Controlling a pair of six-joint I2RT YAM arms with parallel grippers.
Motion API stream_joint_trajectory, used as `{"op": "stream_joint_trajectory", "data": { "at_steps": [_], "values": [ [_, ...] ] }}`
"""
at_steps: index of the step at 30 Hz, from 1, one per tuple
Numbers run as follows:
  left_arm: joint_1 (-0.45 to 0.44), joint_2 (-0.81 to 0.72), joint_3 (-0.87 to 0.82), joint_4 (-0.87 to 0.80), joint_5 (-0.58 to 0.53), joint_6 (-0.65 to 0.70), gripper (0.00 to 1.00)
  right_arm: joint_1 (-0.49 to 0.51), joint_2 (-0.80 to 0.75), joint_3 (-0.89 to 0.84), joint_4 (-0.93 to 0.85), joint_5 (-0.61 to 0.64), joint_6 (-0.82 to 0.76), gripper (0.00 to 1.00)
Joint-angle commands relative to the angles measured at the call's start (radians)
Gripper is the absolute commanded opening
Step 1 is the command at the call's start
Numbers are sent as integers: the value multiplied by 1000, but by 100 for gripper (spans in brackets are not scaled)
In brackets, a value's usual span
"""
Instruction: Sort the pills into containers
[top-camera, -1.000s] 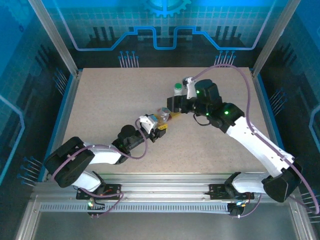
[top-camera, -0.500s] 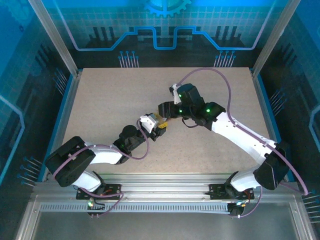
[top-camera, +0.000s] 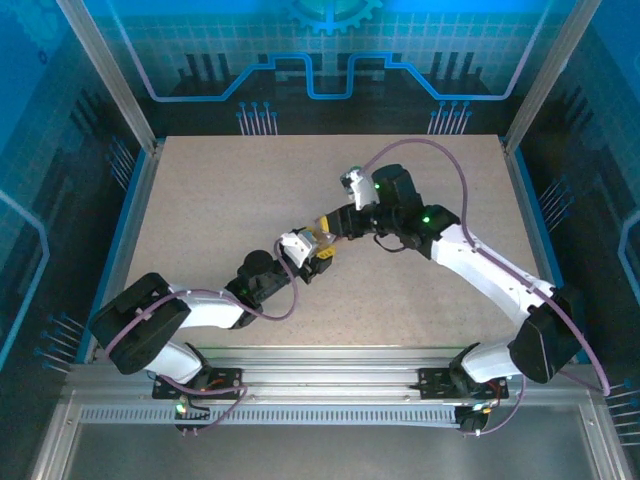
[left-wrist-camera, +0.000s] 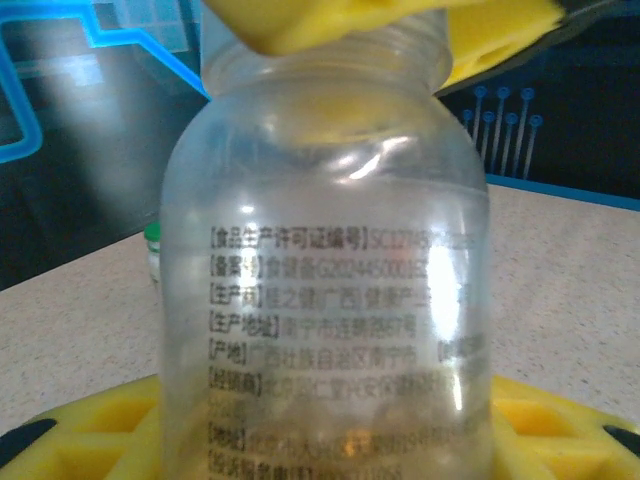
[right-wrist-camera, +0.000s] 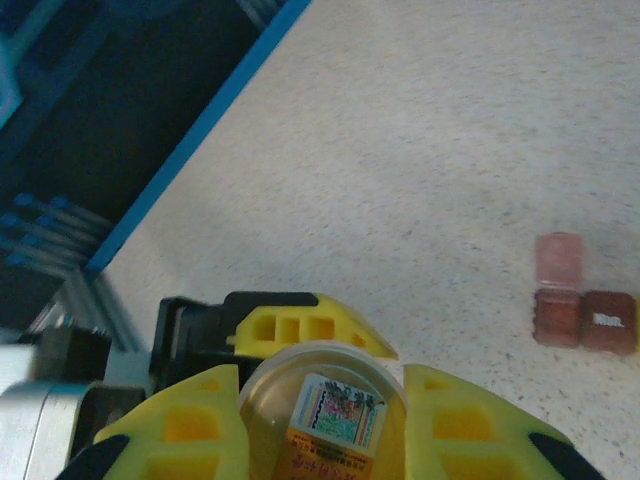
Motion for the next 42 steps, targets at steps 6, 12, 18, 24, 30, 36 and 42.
{"op": "stream_joint_trajectory", "data": {
  "at_steps": [6,12,18,24,30,36,42],
  "values": [
    [21,-123,-46,26,434,85,0,-35,-28,84,-350,-444,-932,20],
    [28,-150,-54,3,506,72,0,-33,-1,180,-537,-433,-1182,22],
    [29,-160,-54,9,505,67,0,-23,15,229,-629,-408,-1254,33],
    [30,-145,-57,48,510,48,0,-21,-6,221,-610,-393,-1234,62],
    [30,-128,-57,49,497,49,0,-22,-42,213,-582,-383,-1203,80],
    [32,-106,-60,62,376,68,0,-30,-114,183,-395,-237,-914,91],
    [31,-33,-32,91,114,100,0,-23,-106,158,-111,80,-285,87]
  ]
}}
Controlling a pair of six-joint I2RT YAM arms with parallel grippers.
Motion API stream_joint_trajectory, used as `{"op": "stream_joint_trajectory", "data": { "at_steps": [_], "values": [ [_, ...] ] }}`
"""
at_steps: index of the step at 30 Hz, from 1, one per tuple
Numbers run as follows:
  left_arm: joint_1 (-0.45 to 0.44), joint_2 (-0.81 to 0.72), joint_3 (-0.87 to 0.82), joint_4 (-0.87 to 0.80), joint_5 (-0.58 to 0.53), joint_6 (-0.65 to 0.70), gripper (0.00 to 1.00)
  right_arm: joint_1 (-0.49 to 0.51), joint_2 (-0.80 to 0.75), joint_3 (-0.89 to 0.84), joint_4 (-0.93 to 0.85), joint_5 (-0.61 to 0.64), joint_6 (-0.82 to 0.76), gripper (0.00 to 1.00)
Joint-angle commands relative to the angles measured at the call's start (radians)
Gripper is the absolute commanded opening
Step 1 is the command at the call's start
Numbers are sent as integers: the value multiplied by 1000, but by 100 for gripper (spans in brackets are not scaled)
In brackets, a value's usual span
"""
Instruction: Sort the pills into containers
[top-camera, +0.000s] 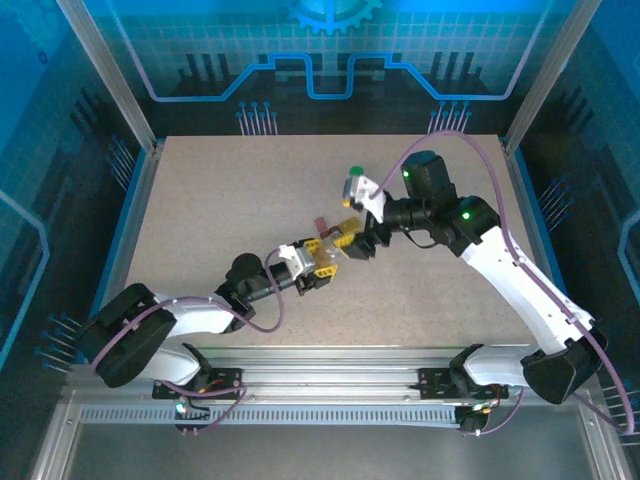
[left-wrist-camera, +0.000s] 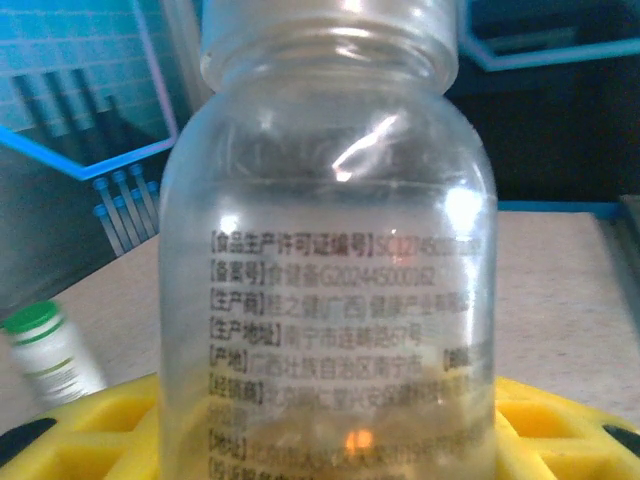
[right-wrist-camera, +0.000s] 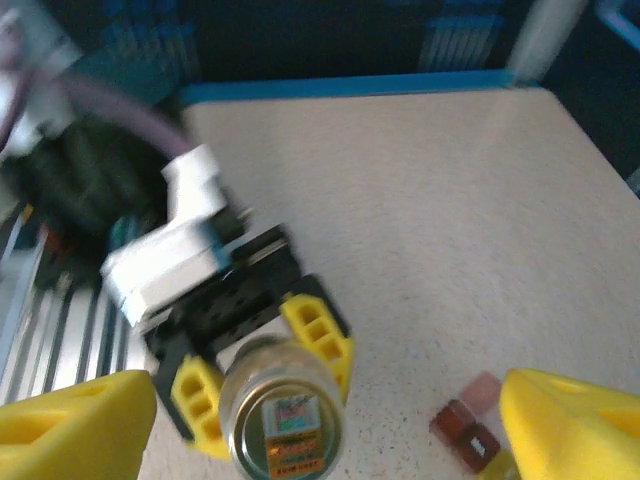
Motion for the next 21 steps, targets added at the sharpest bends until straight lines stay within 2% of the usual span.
{"op": "stream_joint_trajectory", "data": {
  "at_steps": [1,4,7,14,21],
  "values": [
    [1,63,22,91,-198,35,0,10,34,-18,182,273,495,86],
    [-5,128,35,175,-306,38,0,19,86,10,139,418,736,82],
    [-15,176,46,224,-349,54,0,38,115,-8,185,423,842,80],
    [-32,215,67,224,-398,57,0,70,184,-22,222,443,919,79],
    [-32,229,74,225,-422,64,0,95,221,-33,219,428,917,75]
  ]
}}
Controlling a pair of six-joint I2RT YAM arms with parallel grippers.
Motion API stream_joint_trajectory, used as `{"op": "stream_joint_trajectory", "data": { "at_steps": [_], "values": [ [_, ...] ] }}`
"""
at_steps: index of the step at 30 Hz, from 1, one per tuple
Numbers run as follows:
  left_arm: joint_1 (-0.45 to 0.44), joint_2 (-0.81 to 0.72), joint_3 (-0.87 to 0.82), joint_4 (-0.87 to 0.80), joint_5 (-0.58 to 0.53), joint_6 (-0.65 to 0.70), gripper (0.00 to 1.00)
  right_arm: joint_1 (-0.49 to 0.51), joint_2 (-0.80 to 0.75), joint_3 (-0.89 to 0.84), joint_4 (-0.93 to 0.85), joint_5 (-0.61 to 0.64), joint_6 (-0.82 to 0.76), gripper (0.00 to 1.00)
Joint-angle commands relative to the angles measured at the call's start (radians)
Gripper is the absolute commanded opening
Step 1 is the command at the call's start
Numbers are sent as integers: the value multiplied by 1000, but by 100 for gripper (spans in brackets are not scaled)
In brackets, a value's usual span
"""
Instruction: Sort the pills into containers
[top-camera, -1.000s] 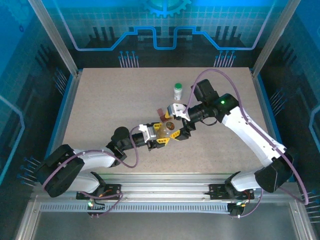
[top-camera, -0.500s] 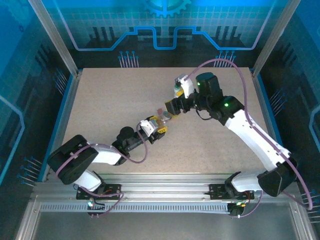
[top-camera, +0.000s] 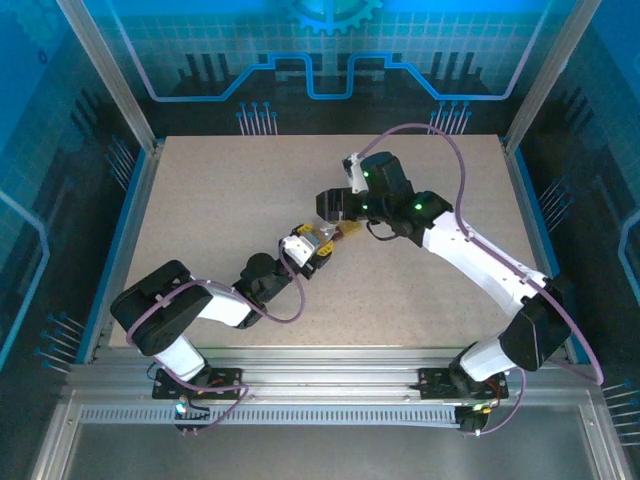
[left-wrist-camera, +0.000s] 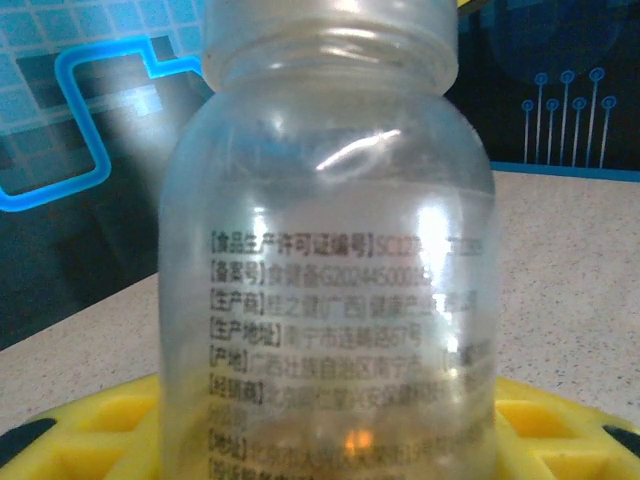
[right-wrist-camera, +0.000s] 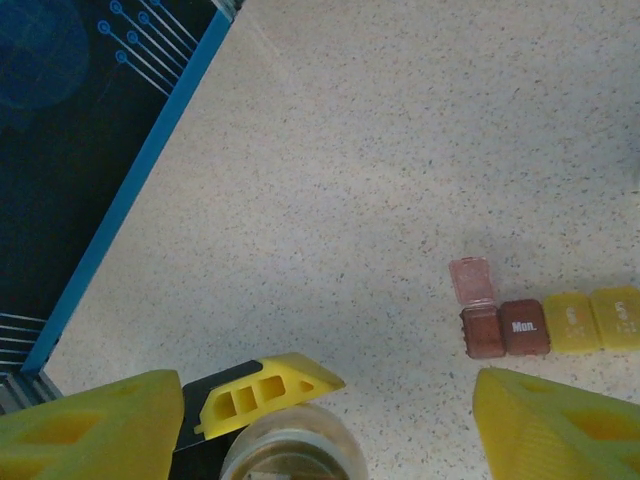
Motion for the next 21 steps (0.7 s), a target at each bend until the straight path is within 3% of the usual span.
{"op": "stream_joint_trajectory", "data": {
  "at_steps": [1,11,19,21],
  "values": [
    [-7,11,29,56,-31,17,0,18,22,-14,26,-8,31,73],
    [-8,8,40,42,-54,21,0,46,41,-42,29,-41,31,66],
    [-9,-6,34,39,-38,15,0,43,-15,-103,92,-79,-61,29],
    [-8,-18,27,41,-12,14,0,38,-39,-131,129,-140,-145,25]
  ]
}}
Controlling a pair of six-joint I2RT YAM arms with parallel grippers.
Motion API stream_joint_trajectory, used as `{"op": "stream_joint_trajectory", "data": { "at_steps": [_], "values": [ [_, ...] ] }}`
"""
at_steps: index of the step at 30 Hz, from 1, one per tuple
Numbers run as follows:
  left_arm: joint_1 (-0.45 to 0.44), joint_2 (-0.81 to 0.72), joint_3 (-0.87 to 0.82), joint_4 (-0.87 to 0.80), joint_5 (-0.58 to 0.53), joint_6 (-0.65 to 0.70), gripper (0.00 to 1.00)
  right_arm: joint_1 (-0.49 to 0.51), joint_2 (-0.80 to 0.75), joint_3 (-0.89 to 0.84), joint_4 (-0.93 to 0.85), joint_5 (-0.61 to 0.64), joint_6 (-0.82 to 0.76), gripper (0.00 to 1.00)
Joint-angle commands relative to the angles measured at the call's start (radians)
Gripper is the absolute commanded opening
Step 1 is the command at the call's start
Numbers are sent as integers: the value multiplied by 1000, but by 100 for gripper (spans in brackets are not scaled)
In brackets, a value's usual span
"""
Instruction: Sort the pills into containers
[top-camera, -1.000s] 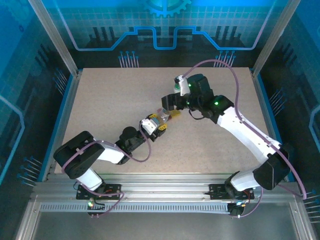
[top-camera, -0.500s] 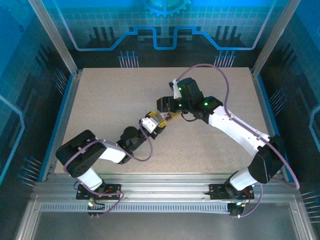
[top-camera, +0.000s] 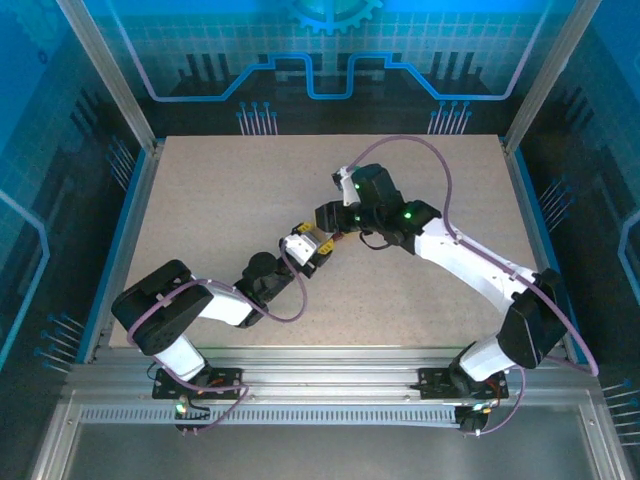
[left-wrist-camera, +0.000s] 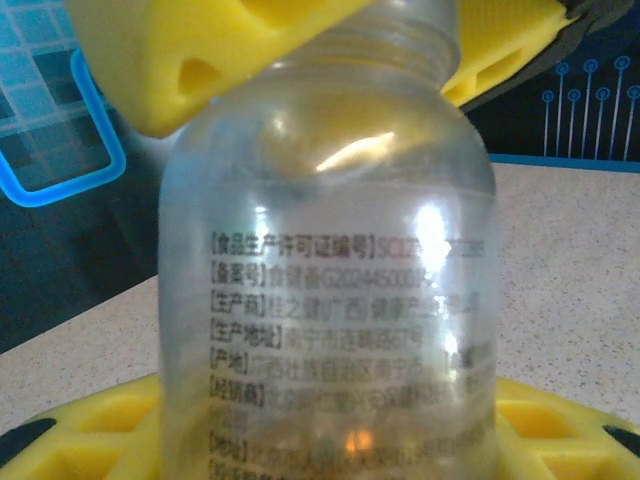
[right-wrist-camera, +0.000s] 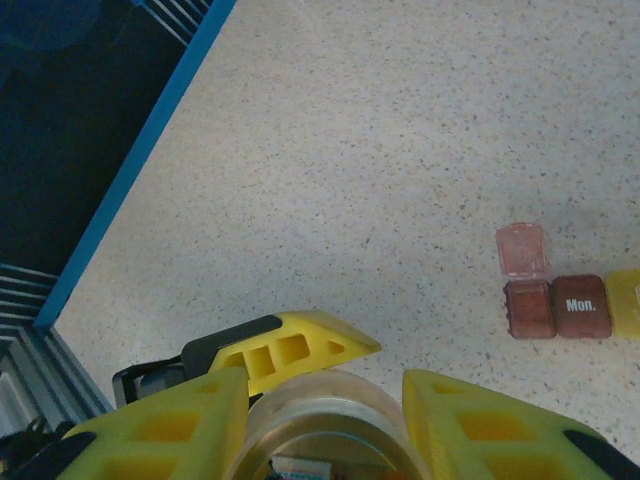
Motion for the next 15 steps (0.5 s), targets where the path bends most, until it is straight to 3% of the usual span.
{"op": "stream_joint_trajectory", "data": {
  "at_steps": [1,3,10,15],
  "values": [
    [-3,-28,4,58,44,6,0,-1,-57,-49,57,-133,-173,24],
    [0,-45,-14,66,108,8,0,-13,-78,-61,47,-231,-330,17],
    [47,-139,-81,71,510,-74,0,-71,-164,-48,-148,-599,-889,19],
    [66,-211,-85,-3,719,-114,0,-72,-193,29,-405,-686,-1285,19]
  ]
}}
